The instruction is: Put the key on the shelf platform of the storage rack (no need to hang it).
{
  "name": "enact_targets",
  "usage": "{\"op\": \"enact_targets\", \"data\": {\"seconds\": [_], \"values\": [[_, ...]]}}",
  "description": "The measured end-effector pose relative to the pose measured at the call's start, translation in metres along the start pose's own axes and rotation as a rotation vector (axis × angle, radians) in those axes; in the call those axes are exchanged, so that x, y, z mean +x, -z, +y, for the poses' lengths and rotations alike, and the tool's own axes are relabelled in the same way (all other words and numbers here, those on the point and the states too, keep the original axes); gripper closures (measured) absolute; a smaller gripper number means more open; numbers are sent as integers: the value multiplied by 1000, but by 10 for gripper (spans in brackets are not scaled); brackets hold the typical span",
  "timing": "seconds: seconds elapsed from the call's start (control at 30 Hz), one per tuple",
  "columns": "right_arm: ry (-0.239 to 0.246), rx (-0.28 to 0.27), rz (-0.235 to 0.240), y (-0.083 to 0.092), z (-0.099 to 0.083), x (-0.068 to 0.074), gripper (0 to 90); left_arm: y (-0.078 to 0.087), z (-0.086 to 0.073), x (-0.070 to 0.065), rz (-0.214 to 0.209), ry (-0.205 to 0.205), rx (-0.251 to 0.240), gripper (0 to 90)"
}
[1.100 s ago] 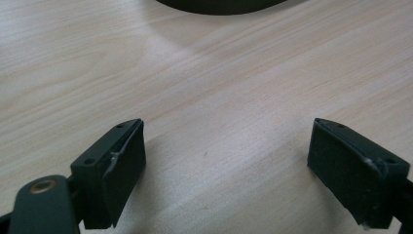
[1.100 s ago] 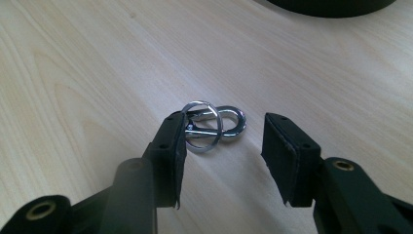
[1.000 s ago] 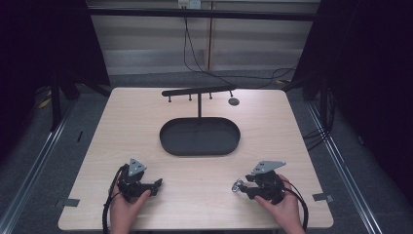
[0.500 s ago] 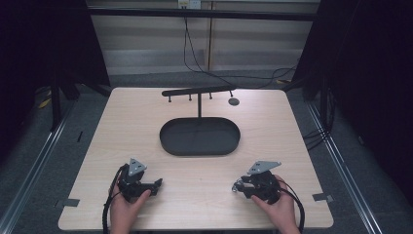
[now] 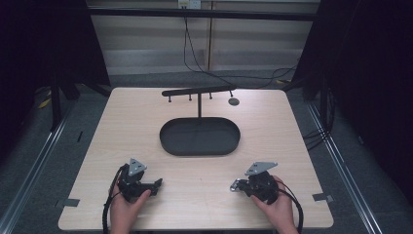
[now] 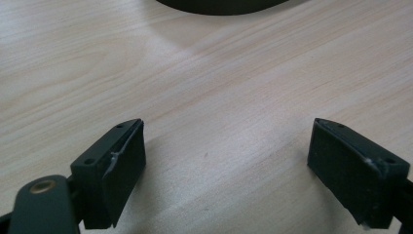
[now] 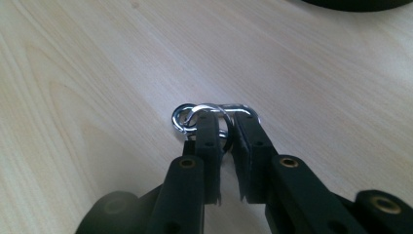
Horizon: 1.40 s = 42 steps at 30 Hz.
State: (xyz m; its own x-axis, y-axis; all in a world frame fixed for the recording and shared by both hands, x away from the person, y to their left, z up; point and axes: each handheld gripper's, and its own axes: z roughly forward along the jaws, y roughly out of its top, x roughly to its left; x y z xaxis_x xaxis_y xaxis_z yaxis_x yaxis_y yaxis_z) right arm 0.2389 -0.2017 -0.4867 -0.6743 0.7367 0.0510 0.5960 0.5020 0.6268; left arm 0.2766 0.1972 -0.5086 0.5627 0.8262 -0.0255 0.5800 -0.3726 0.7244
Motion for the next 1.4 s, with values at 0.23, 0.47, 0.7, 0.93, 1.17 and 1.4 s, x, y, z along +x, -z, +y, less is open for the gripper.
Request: {"op": "enact_targets", "data": {"seconds": [0.23, 0.47, 0.7, 0.93, 1.17, 1.4], "values": [[-15, -19, -1, 2, 1, -1, 863, 0, 0, 0, 0, -1, 0, 138], [-29, -34, 8, 12, 7, -5, 896, 0, 0, 0, 0, -1, 0, 138], [-31, -43, 12, 15, 10, -6, 896, 0, 0, 0, 1, -2, 1, 138], [-34, -84, 16, 27, 21, -8, 897, 0, 0, 0, 2, 2, -1, 138], [-53, -111, 16, 37, 32, -16, 897, 0, 0, 0, 4, -1, 1, 138], [-65, -129, 26, 41, 43, -20, 897, 0, 0, 1, 3, -4, 2, 138]]}}
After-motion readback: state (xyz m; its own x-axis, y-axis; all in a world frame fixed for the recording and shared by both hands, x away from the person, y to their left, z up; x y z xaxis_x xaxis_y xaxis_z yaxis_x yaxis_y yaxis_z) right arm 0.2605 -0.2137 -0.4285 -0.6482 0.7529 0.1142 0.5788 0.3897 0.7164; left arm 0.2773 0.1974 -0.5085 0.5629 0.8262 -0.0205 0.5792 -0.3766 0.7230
